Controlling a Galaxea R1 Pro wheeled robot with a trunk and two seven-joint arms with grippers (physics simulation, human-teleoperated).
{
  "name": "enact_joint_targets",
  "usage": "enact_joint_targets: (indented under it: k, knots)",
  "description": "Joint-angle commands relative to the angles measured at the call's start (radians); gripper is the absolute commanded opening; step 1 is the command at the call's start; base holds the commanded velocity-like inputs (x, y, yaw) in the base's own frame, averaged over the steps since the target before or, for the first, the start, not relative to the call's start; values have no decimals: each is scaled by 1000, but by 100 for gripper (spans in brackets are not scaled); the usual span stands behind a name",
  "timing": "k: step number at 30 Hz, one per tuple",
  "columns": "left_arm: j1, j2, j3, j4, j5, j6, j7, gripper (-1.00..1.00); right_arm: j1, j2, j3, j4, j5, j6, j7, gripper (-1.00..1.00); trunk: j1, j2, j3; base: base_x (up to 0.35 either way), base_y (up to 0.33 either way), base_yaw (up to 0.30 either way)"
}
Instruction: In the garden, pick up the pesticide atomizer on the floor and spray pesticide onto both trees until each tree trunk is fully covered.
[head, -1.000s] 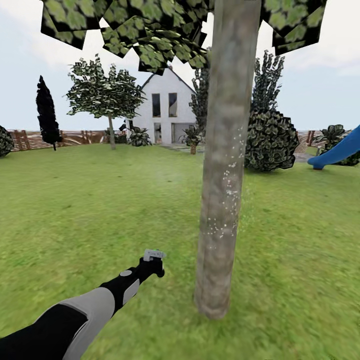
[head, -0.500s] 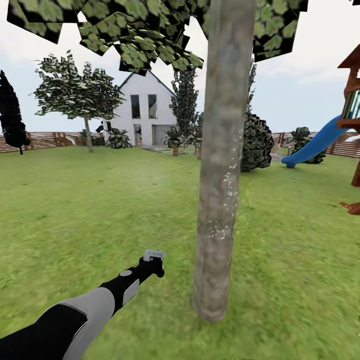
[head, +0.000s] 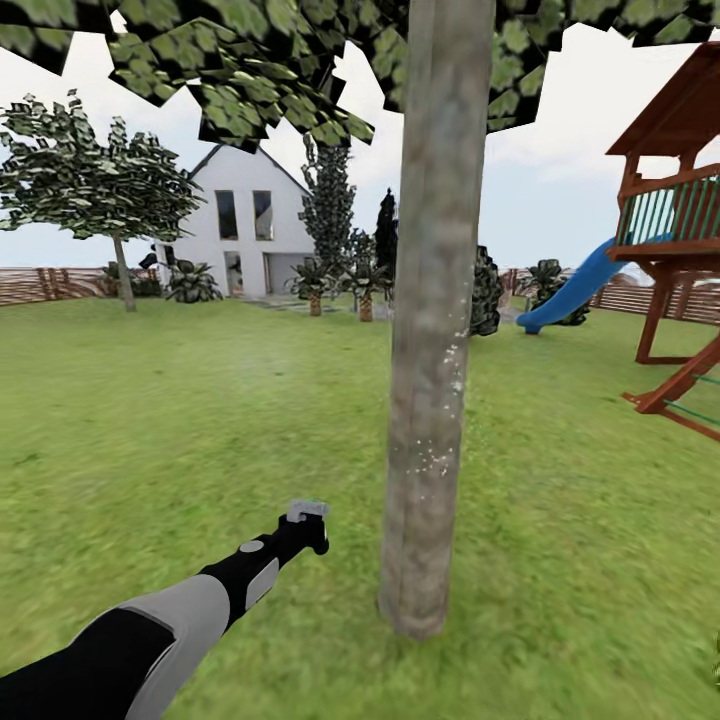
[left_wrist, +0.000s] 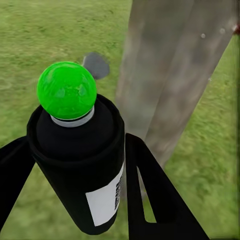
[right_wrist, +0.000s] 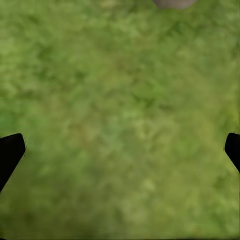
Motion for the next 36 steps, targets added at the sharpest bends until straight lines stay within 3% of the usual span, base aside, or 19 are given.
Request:
enact_joint_targets:
  k: [1,8,17,20,24,33,35,36]
  knots:
    - [0,0,0,0,0,0,1,-100,0,0,0,0,0,0,0,100,0,0,1,0,332,-252]
    - [0,0,0,0,0,0,1,-100,0,0,0,0,0,0,0,100,0,0,6,0,306,-252]
    - [0,-2,0,0,0,0,1,-100,0,1,0,0,0,0,0,100,0,0,13,0,107,-241]
    - [0,-3,-4,-2,-1,3,3,-100,0,2,0,0,4,1,0,100,0,0,13,0,8,-50]
    - [0,-6,-13,-7,-2,53,5,-100,0,2,0,-1,50,3,0,100,0,0,13,0,1,-5]
    - [0,-15,-34,-19,1,91,0,-100,0,2,0,1,57,3,1,100,0,0,13,0,0,0]
    - [0,-26,-33,-94,1,183,1,-100,0,2,0,1,57,3,1,100,0,0,13,0,0,0]
    - [0,-27,-29,-219,0,309,3,-100,0,2,0,1,58,4,2,100,0,0,13,0,0,0]
